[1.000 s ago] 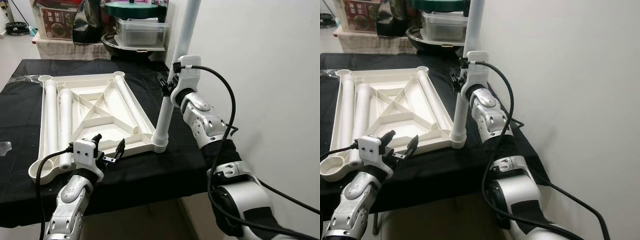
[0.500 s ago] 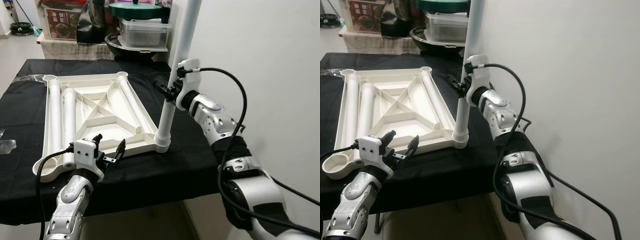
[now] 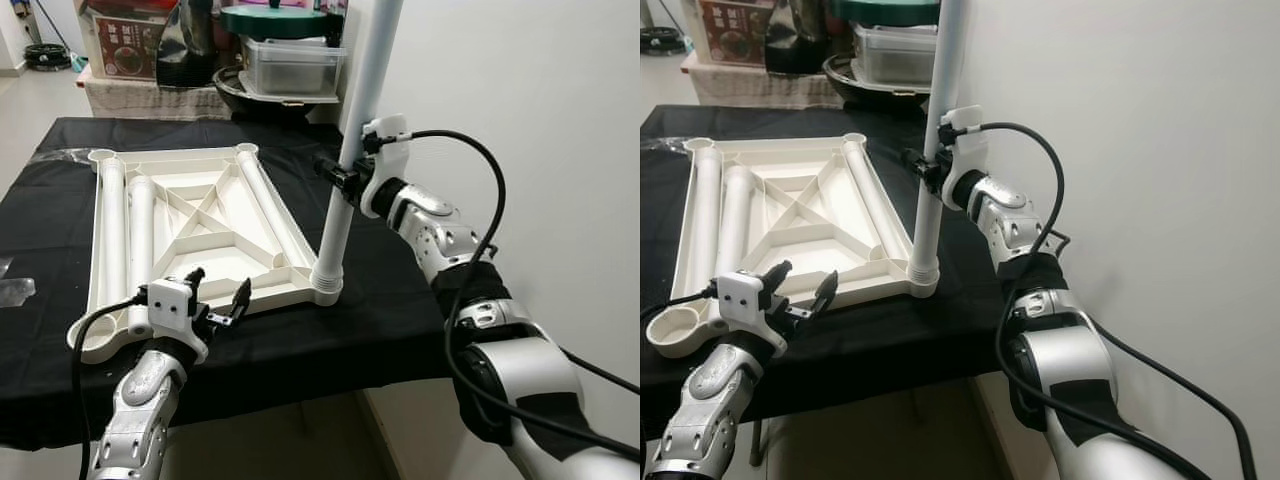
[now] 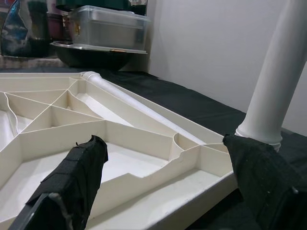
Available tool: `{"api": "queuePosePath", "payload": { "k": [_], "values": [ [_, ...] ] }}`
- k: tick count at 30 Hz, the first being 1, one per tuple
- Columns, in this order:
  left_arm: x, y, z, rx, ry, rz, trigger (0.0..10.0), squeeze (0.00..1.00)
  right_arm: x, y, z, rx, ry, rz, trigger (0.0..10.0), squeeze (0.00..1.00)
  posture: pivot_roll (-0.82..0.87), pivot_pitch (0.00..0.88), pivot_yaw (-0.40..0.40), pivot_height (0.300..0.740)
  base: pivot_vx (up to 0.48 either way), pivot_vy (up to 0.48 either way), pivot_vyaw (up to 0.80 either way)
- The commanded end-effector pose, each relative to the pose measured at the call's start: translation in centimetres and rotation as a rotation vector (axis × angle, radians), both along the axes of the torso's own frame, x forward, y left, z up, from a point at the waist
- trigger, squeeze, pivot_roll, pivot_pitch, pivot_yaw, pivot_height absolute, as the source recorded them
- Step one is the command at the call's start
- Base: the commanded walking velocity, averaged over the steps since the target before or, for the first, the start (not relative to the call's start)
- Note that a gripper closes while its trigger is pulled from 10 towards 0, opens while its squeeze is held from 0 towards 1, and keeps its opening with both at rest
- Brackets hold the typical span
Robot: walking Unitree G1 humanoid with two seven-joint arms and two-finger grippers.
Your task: Building children table
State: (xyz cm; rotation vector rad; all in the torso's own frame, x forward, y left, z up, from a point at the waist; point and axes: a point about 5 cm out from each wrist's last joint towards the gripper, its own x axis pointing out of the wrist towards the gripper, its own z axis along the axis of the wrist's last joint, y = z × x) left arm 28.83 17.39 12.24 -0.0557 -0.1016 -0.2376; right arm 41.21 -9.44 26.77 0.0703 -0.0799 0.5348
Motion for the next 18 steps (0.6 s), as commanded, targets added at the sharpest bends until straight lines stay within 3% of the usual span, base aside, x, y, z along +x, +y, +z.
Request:
{"api": "queuePosePath", "payload": {
  "k": [1, 2, 3, 4, 5, 7, 9, 15, 16, 18],
  "values": [
    [-0.2, -0.1, -0.3, 0.010, 0.010, -0.005, 10.0, 0.00, 0.2, -0.3, -2.1, -0.003, 0.110, -0.092, 0.0, 0.00, 0.08, 0.000, -0.138, 0.740, 0.000, 0.000, 0.00],
    [-0.2, -0.1, -0.3, 0.009, 0.011, -0.005, 10.0, 0.00, 0.3, 0.3, -3.5, 0.056, 0.197, -0.254, 0.0, 0.00, 0.08, 0.000, -0.137, 0.740, 0.000, 0.000, 0.00],
    [-0.2, -0.1, -0.3, 0.009, 0.011, -0.005, 10.0, 0.00, 0.3, 0.3, -3.5, 0.056, 0.197, -0.254, 0.0, 0.00, 0.08, 0.000, -0.137, 0.740, 0.000, 0.000, 0.00],
    [-0.2, -0.1, -0.3, 0.008, 0.012, -0.005, 10.0, 0.00, 0.1, 1.0, -4.3, 0.107, 0.255, -0.375, 0.0, 0.00, 0.07, 0.000, -0.128, 0.740, 0.000, 0.000, 0.00],
    [-0.2, -0.1, -0.3, 0.008, 0.012, -0.005, 10.0, 0.00, 0.1, 1.0, -4.3, 0.107, 0.255, -0.375, 0.0, 0.00, 0.07, 0.000, -0.128, 0.740, 0.000, 0.000, 0.00],
    [-0.1, -0.4, -0.4, 0.005, 0.015, -0.011, 10.0, 0.00, -1.0, 4.7, -5.1, 0.166, 0.336, -0.493, 0.0, 0.00, 0.06, 0.000, -0.130, 0.740, 0.000, 0.000, 0.00],
    [0.0, -0.6, -0.4, 0.003, 0.015, -0.013, 10.0, 0.00, -1.7, 7.3, -4.7, 0.165, 0.338, -0.489, 0.0, 0.00, 0.07, 0.000, -0.142, 0.740, 0.000, 0.000, 0.00],
    [0.1, -0.6, -0.4, -0.002, 0.014, -0.004, 10.0, 0.00, -2.3, 9.7, -4.3, 0.114, 0.304, -0.406, 0.0, 0.00, 0.07, 0.000, -0.149, 0.740, 0.000, 0.000, 0.00],
    [0.0, -0.5, -0.4, -0.004, 0.016, -0.001, 10.0, 0.00, -2.4, 10.0, -4.6, 0.105, 0.310, -0.365, 10.0, 0.00, 0.07, 0.000, -0.150, 0.740, 0.000, 0.000, 0.00],
    [0.0, -0.6, -0.5, -0.006, 0.018, -0.001, 10.0, 0.00, -2.4, 10.0, -4.6, 0.125, 0.310, -0.353, 10.0, 0.00, 0.06, 0.000, -0.147, 0.740, 0.000, 0.000, 0.00]
  ]
}}
